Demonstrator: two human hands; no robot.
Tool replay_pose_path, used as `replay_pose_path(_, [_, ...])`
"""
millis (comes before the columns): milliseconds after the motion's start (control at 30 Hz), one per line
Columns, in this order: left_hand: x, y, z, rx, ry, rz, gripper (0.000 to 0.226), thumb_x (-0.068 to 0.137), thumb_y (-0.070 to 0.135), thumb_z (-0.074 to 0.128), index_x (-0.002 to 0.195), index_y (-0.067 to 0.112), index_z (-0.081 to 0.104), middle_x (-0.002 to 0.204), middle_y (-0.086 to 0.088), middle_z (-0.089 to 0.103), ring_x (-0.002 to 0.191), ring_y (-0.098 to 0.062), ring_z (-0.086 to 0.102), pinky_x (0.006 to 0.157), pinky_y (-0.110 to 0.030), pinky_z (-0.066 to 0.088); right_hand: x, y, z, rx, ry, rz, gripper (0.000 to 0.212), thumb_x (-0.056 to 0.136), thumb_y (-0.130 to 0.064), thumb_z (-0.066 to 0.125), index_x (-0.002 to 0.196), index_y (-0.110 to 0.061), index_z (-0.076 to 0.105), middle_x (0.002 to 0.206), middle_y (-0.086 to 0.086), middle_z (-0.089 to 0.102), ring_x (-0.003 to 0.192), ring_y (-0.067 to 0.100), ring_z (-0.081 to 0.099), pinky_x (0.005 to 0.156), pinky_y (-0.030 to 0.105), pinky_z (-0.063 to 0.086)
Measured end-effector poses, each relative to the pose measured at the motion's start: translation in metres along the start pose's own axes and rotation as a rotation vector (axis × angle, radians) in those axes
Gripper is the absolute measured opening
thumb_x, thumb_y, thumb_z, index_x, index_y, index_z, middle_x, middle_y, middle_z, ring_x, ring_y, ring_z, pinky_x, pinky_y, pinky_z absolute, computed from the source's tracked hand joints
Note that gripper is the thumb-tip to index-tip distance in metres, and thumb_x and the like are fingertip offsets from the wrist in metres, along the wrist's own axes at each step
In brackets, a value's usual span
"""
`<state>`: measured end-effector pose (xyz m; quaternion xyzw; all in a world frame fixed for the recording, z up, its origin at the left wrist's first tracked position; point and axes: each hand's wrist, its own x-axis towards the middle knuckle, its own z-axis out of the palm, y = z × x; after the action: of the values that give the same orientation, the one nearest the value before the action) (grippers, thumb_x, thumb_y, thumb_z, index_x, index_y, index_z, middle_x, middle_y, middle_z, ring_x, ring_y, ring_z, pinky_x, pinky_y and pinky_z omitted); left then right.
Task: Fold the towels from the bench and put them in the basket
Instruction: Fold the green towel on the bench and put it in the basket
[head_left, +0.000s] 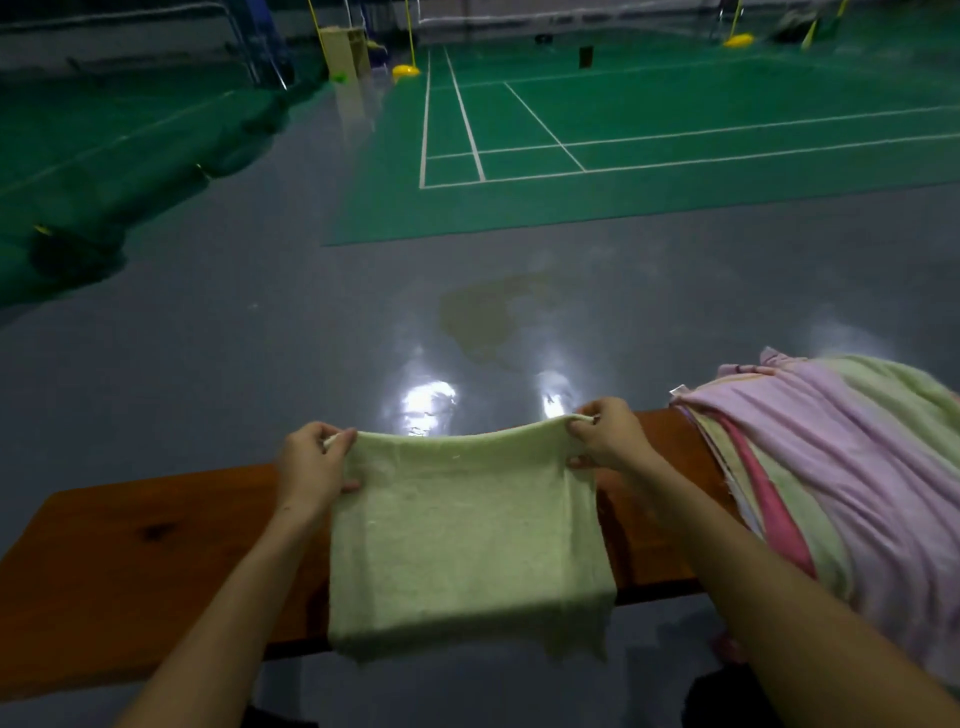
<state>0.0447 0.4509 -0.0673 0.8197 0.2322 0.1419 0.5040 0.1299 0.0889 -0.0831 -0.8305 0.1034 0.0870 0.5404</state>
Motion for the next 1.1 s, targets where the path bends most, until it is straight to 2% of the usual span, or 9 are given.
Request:
replay_pose_path(267, [0.031, -0.046, 0.025, 0.225, 0.077, 0.134, 0.015, 0.101, 0.025, 0.069, 0.094, 0.012, 0.067, 0.087, -0.003, 0.069, 0.088, -0.031, 0.069, 0.075, -0.044, 0.055, 0.056, 0.02, 0.03, -0.136, 0.036, -0.157, 0.016, 0.096, -0.01, 0.062, 0.099, -0.021, 0.072, 0.099, -0.003, 0.066, 0.094, 0.029, 0.071, 0.08, 0.053, 0.063])
replay_pose_path(300, [0.03, -0.043, 0.025, 0.166, 0.053, 0.133, 0.013, 0.1, 0.023, 0.071, 0.104, 0.011, 0.066, 0.096, -0.003, 0.07, 0.095, -0.029, 0.069, 0.08, -0.043, 0.056, 0.053, 0.017, 0.03, -0.12, 0.042, -0.178, 0.019, 0.097, -0.008, 0.062, 0.102, -0.023, 0.072, 0.101, -0.004, 0.068, 0.094, 0.026, 0.072, 0.082, 0.052, 0.063])
replay_pose_path(433, [0.015, -0.036, 0.023, -0.083, -0.169, 0.103, 0.072, 0.095, 0.015, 0.076, 0.157, 0.02, 0.038, 0.153, 0.005, 0.043, 0.137, -0.016, 0.047, 0.111, -0.037, 0.045, 0.022, 0.004, 0.026, -0.053, 0.064, -0.303, 0.041, 0.099, -0.005, 0.065, 0.136, -0.021, 0.062, 0.14, -0.001, 0.063, 0.127, 0.017, 0.059, 0.105, 0.04, 0.054])
replay_pose_path(600, [-0.052, -0.045, 0.013, 0.256, -0.23, 0.325, 0.062, 0.096, 0.032, 0.073, 0.151, 0.018, 0.049, 0.155, -0.005, 0.05, 0.141, -0.025, 0.049, 0.118, -0.045, 0.042, -0.062, 0.008, 0.02, -0.206, 0.023, -0.451, 0.034, 0.095, -0.007, 0.064, 0.127, -0.018, 0.066, 0.127, 0.002, 0.066, 0.111, 0.021, 0.065, 0.1, 0.047, 0.055])
replay_pose_path(667, [-0.091, -0.05, 0.02, 0.447, -0.349, 0.386, 0.064, 0.099, 0.049, 0.062, 0.155, 0.024, 0.045, 0.165, -0.007, 0.039, 0.153, -0.031, 0.035, 0.125, -0.045, 0.03, -0.105, 0.024, 0.019, -0.407, -0.058, -0.477, 0.031, 0.096, -0.019, 0.066, 0.126, -0.024, 0.066, 0.126, 0.0, 0.064, 0.11, 0.022, 0.064, 0.099, 0.044, 0.053])
replay_pose_path(733, [-0.117, -0.059, 0.031, 0.719, -0.427, 0.408, 0.077, 0.096, 0.073, 0.034, 0.163, 0.035, 0.027, 0.174, -0.008, 0.016, 0.161, -0.034, 0.01, 0.129, -0.049, 0.014, -0.14, 0.042, 0.02, -0.683, -0.22, -0.475, 0.046, 0.099, -0.038, 0.063, 0.143, -0.031, 0.053, 0.146, 0.001, 0.052, 0.129, 0.024, 0.053, 0.11, 0.042, 0.045])
replay_pose_path(800, [-0.123, -0.072, 0.039, 0.894, -0.43, 0.426, 0.087, 0.09, 0.082, 0.007, 0.166, 0.039, 0.011, 0.176, -0.008, -0.003, 0.161, -0.036, -0.01, 0.129, -0.051, -0.001, -0.16, 0.061, 0.021, -0.997, -0.347, -0.502, 0.069, 0.102, -0.054, 0.053, 0.162, -0.036, 0.023, 0.169, 0.006, 0.023, 0.153, 0.031, 0.028, 0.122, 0.051, 0.031])
replay_pose_path(900, [-0.114, -0.078, 0.035, 0.902, -0.384, 0.468, 0.094, 0.086, 0.086, -0.008, 0.167, 0.04, 0.009, 0.176, -0.006, -0.007, 0.161, -0.033, -0.015, 0.129, -0.052, -0.006, -0.164, 0.079, 0.005, -1.176, -0.318, -0.509, 0.083, 0.105, -0.054, 0.045, 0.164, -0.037, -0.009, 0.175, 0.003, -0.01, 0.162, 0.03, -0.001, 0.122, 0.07, 0.014])
replay_pose_path(1100, [-0.101, -0.084, 0.034, 0.938, -0.389, 0.456, 0.086, 0.091, 0.081, 0.005, 0.167, 0.04, 0.01, 0.176, -0.007, -0.005, 0.161, -0.035, -0.011, 0.129, -0.054, -0.003, -0.157, 0.082, -0.034, -1.142, -0.282, -0.425, 0.06, 0.101, -0.04, 0.055, 0.155, -0.046, 0.03, 0.172, -0.004, 0.017, 0.159, 0.028, 0.017, 0.122, 0.062, 0.024])
